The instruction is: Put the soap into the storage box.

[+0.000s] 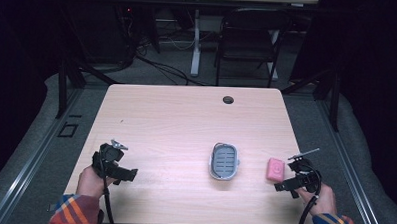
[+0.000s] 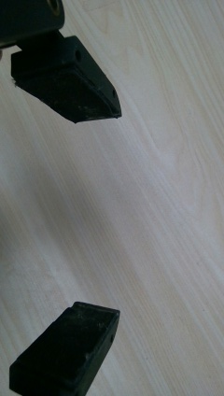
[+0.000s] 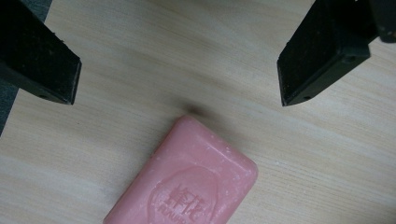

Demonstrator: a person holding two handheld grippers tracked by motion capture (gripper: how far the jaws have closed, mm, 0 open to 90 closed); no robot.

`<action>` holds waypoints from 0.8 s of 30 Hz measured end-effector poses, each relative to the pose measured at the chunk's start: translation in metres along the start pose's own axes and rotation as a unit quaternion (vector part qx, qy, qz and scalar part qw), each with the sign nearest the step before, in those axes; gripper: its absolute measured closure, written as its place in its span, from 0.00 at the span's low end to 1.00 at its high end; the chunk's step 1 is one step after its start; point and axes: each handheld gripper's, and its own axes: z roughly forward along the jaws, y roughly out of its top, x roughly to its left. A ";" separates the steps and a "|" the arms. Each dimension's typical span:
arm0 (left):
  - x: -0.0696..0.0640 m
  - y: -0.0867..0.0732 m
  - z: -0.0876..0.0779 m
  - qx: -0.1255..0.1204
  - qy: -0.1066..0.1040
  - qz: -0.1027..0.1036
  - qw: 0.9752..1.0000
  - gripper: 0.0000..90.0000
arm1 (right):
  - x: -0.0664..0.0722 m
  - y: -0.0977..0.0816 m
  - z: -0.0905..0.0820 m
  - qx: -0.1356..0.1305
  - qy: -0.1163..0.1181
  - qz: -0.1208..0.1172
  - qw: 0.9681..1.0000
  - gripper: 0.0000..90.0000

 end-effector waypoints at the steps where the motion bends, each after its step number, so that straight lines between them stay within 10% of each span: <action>1: 0.000 0.000 0.000 -0.001 -0.001 0.003 1.000 0.05 | 0.000 0.000 0.000 0.001 0.000 0.000 1.000 0.00; 24: -0.004 0.001 0.000 -0.006 -0.009 0.013 1.000 0.02 | 0.005 0.001 -0.002 -0.001 -0.004 -0.011 1.000 0.00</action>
